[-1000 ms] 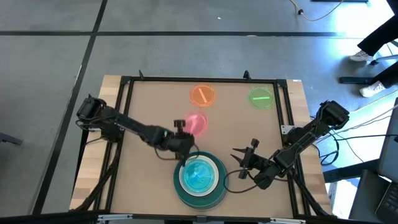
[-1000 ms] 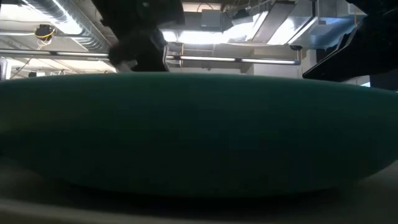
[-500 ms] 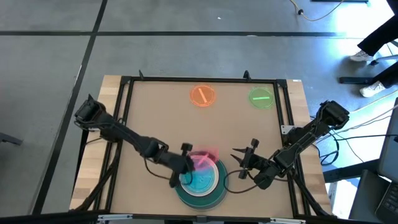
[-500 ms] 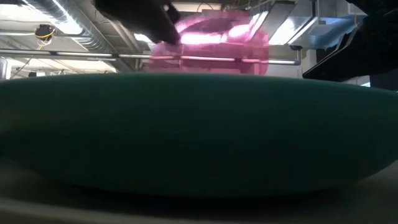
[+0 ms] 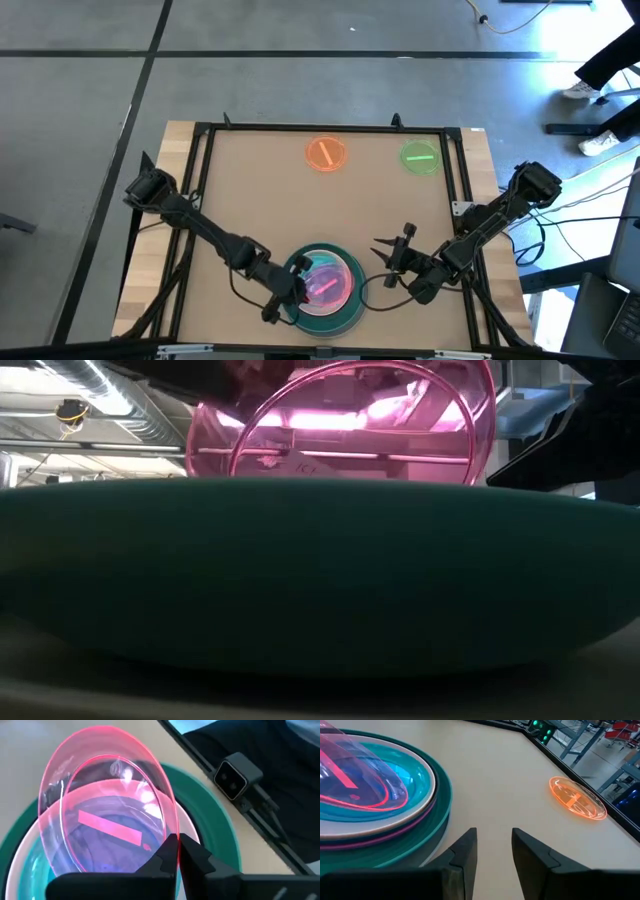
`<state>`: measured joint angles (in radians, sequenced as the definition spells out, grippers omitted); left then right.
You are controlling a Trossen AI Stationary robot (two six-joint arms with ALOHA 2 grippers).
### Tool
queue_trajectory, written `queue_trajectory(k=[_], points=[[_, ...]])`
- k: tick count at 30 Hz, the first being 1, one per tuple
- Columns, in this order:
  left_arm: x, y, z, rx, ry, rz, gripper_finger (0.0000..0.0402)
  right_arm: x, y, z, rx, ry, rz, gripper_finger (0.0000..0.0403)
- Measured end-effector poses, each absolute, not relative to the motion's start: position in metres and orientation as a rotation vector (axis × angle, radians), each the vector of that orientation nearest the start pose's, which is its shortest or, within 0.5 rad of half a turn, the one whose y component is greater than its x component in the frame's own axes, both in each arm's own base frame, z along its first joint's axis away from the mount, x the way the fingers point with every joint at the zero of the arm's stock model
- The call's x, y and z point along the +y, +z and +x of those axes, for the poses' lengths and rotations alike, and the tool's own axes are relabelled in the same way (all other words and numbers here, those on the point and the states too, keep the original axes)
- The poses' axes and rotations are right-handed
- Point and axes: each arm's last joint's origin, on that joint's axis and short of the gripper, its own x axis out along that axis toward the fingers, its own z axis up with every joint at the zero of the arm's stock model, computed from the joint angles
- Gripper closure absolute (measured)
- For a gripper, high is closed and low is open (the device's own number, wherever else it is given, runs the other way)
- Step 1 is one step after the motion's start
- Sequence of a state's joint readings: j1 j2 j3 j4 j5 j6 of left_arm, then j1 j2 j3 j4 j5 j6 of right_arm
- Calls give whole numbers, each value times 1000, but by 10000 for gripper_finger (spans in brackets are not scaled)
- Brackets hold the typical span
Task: Stack plastic plates
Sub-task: Stack the pink transparent plate on top of the blue transparent plate, then stack the green transparent plate on top of the pink transparent plate
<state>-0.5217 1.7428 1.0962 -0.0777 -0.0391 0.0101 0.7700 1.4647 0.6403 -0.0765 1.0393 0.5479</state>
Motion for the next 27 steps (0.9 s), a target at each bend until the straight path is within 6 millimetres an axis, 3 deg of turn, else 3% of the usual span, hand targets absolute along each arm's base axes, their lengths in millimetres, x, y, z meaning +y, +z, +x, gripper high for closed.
queue_trajectory(k=[9, 20, 27], points=[[-180, 200, 322, 719, -428, 139, 392, 159, 162, 199, 461, -382, -182, 290], [-168, 196, 321, 814, -375, 93, 300, 159, 162, 199, 463, -382, -185, 290], [-152, 210, 316, 810, -247, 190, 285, 159, 162, 199, 462, -382, -184, 290]])
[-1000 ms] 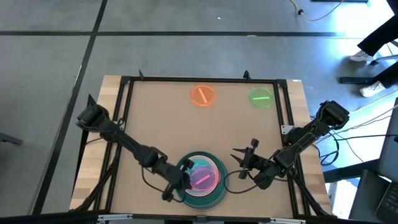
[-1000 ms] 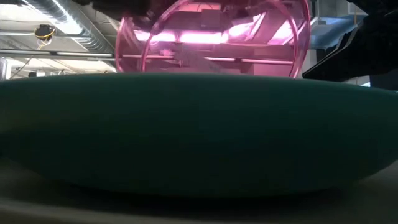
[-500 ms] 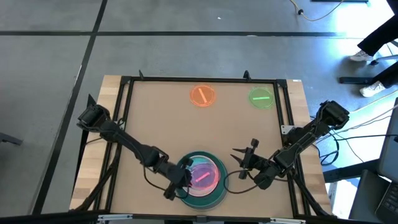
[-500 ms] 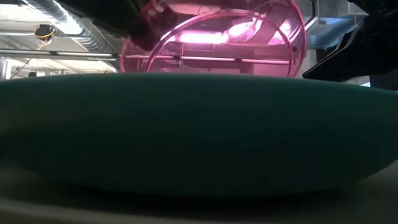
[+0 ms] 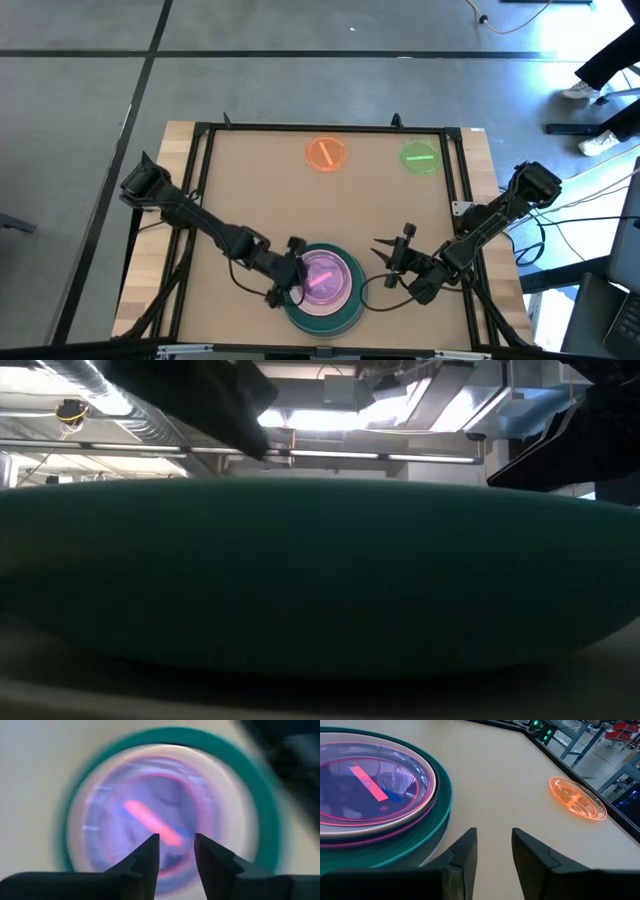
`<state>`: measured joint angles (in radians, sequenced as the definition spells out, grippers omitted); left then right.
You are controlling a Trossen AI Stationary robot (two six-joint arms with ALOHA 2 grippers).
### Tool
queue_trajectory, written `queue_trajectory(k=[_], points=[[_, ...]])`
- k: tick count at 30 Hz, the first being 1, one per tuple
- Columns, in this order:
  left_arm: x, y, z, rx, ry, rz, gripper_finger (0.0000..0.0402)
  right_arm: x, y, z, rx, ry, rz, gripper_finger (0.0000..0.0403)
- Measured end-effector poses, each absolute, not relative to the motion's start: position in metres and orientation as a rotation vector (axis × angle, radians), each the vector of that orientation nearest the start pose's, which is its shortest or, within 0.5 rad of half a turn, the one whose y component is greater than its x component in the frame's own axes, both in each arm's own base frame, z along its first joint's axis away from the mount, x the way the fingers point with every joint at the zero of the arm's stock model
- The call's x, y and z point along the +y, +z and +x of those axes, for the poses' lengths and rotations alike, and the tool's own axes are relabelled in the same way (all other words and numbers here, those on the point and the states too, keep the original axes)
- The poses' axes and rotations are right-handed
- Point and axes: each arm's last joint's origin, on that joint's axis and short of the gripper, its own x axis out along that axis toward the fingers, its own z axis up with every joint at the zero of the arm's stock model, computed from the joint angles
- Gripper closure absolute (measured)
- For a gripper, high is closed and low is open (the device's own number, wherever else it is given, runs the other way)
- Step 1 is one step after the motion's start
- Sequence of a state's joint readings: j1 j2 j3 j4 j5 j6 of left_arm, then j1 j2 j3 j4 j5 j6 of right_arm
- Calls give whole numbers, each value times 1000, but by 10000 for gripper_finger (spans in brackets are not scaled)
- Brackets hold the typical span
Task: Stack plastic plates
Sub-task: Stack the green transparent plate on top of the pink transparent plate
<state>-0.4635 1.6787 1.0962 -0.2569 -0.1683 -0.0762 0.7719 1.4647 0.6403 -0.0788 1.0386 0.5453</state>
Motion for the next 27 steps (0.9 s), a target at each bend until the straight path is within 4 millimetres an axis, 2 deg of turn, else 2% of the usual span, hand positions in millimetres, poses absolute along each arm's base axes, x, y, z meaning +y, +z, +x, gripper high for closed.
queue_trajectory(k=[4, 7, 19, 23, 27], points=[[-136, 210, 323, 754, -8, 383, 285, 159, 162, 199, 462, -382, -182, 290], [-115, 208, 333, 760, 96, 434, 284, 159, 162, 199, 463, -382, -184, 290], [-24, 207, 351, 819, 294, 309, 285, 158, 161, 198, 465, -396, -207, 290], [-6, 206, 352, 825, 341, 287, 285, 158, 161, 198, 466, -397, -209, 290], [6, 191, 347, 799, 327, 245, 285, 156, 160, 197, 473, -406, -227, 290]])
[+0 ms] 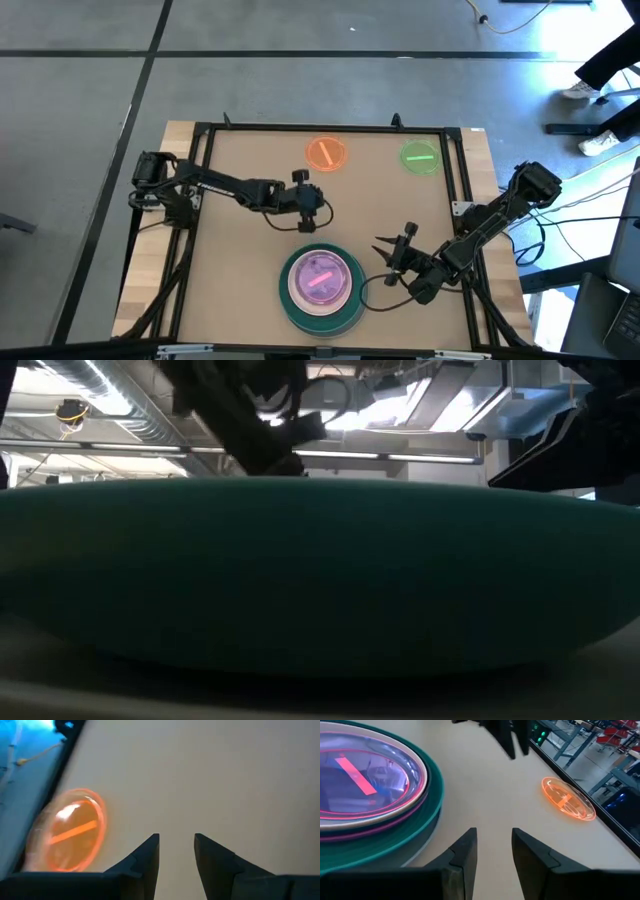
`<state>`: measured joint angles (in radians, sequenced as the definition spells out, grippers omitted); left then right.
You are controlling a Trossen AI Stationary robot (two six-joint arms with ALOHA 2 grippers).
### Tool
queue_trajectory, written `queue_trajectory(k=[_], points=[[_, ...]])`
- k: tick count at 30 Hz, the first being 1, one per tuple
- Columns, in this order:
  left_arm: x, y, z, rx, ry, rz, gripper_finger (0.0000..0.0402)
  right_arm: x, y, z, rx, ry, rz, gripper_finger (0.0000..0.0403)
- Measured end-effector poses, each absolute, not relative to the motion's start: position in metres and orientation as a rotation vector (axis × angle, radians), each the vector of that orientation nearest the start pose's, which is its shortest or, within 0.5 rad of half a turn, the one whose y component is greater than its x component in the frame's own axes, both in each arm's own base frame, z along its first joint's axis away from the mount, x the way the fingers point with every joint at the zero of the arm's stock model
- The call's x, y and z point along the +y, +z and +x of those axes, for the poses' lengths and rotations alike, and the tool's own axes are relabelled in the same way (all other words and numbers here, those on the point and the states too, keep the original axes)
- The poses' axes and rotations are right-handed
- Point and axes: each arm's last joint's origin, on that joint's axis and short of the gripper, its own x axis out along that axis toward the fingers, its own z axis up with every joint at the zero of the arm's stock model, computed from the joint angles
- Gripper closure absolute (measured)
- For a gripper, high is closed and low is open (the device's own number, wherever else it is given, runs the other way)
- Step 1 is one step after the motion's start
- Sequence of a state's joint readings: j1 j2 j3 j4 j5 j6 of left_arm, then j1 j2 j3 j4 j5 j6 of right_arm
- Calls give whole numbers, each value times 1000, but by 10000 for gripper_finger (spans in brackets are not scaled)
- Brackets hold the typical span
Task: Stack plastic plates
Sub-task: Stack the green transparent plate on top of the pink transparent plate
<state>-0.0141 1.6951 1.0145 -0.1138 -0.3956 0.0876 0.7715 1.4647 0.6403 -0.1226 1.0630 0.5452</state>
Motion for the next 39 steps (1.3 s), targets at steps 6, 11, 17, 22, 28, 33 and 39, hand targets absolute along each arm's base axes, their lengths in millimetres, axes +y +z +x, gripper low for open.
queue_trajectory(k=[6, 11, 17, 22, 28, 33, 39], points=[[0, 151, 326, 691, 233, 129, 285, 143, 159, 199, 523, -454, -252, 290], [-23, 132, 295, 606, 189, 47, 285, 104, 160, 205, 697, -541, -219, 290], [-52, 132, 263, 473, 205, 42, 285, 46, 163, 203, 901, -757, -213, 290], [-58, 136, 251, 394, 296, 87, 285, -4, 160, 201, 1082, -904, -187, 290], [-58, 137, 250, 390, 299, 87, 285, -55, 157, 196, 1214, -968, -2, 290], [-58, 136, 250, 392, 300, 87, 285, -87, 155, 191, 1250, -897, 182, 290], [-58, 136, 250, 393, 302, 88, 285, -112, 152, 187, 1236, -888, 229, 290]])
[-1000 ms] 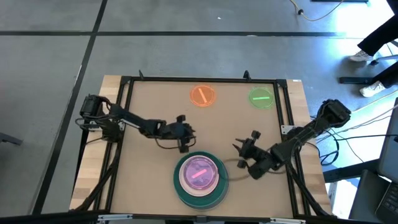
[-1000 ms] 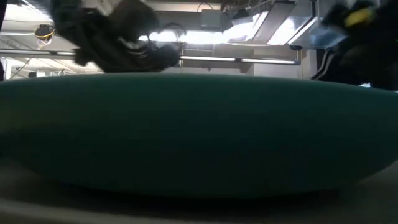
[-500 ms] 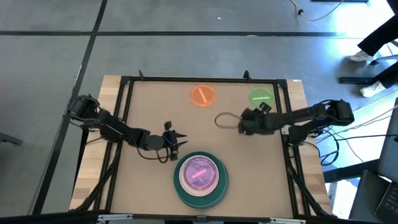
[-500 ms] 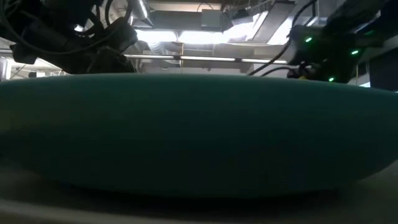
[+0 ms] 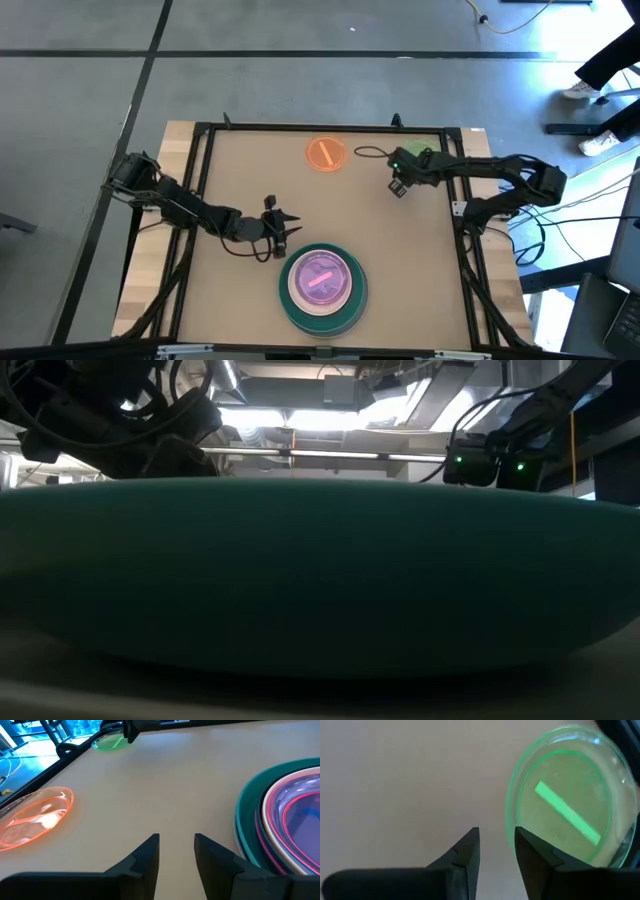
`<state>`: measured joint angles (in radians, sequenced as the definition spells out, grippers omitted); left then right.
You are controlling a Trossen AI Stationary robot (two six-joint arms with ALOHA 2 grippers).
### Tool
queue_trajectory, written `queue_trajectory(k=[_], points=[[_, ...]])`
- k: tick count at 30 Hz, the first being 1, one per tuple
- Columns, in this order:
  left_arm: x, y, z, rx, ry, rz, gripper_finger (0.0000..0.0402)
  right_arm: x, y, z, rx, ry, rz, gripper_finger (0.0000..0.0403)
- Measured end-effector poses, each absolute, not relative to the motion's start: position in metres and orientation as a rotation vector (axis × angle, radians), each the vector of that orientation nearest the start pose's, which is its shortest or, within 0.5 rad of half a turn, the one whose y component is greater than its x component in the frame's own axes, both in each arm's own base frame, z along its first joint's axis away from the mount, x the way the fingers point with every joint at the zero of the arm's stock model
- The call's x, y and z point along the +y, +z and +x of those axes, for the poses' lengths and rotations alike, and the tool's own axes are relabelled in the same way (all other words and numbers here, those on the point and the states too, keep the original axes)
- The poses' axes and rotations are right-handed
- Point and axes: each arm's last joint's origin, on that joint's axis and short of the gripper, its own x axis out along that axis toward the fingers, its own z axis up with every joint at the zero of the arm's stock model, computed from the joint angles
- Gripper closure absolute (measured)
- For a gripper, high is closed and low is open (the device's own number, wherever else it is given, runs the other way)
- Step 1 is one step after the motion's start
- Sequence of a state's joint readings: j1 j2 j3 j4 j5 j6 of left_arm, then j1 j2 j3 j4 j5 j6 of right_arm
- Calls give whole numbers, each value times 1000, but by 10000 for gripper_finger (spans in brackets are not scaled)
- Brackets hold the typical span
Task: Stack plastic plates
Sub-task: Stack the green transparent plate on top of the pink transparent plate
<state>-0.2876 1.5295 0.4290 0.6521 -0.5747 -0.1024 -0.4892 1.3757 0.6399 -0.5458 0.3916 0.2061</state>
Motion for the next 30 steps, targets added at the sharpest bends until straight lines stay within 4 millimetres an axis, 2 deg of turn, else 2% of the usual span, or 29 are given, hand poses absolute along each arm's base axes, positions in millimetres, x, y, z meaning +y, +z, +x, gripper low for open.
queue_trajectory(k=[7, 11, 17, 20, 25, 30], points=[[-54, 135, 251, 407, 317, 90, 285, -130, 138, 190, 1247, -893, 204, 290], [-55, 135, 250, 409, 313, 91, 285, -142, 130, 191, 1251, -967, 163, 290], [-55, 135, 250, 409, 313, 90, 285, -156, 118, 189, 1273, -961, 190, 292], [-55, 135, 250, 409, 313, 91, 285, -160, 117, 189, 1266, -962, 178, 314], [-54, 135, 251, 409, 318, 91, 285, -161, 116, 191, 1249, -906, 163, 388], [-56, 137, 253, 381, 253, 40, 285, -165, 120, 197, 1222, -897, 127, 386]])
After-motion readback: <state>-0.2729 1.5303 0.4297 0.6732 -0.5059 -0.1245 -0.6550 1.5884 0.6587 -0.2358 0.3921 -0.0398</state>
